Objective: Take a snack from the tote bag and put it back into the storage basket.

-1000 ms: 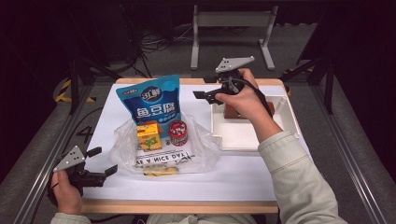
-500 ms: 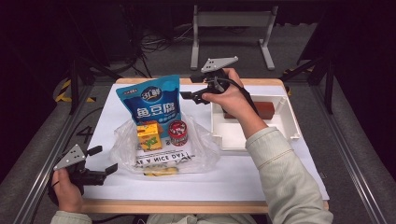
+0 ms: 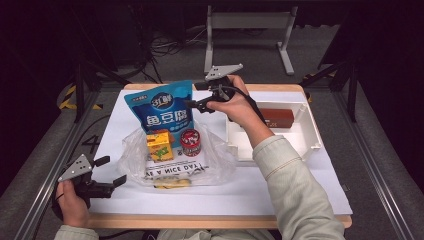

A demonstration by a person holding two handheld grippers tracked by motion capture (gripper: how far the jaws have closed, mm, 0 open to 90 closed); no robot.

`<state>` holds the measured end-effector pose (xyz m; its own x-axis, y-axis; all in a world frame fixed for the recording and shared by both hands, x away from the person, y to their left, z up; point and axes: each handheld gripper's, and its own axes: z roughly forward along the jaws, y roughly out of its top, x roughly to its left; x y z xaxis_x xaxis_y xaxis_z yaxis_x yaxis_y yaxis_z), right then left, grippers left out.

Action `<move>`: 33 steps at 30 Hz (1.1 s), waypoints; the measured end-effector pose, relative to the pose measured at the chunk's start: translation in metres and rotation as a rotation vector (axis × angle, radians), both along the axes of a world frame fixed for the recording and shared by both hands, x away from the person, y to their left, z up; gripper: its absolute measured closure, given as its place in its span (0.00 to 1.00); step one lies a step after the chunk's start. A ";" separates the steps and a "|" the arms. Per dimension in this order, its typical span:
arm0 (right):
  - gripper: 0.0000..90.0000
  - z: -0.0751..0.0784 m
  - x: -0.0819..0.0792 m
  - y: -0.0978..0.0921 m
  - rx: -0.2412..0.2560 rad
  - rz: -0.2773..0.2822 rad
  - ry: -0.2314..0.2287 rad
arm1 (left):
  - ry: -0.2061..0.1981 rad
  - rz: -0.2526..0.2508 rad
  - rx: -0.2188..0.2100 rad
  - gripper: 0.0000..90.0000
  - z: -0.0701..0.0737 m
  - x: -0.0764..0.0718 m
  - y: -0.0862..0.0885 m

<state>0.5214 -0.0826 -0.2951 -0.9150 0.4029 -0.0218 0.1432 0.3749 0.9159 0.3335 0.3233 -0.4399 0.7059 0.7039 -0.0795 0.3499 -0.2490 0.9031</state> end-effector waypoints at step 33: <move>0.27 -0.044 0.011 0.054 -0.018 0.103 0.004 | 0.001 0.002 -0.010 0.03 -0.002 -0.002 0.003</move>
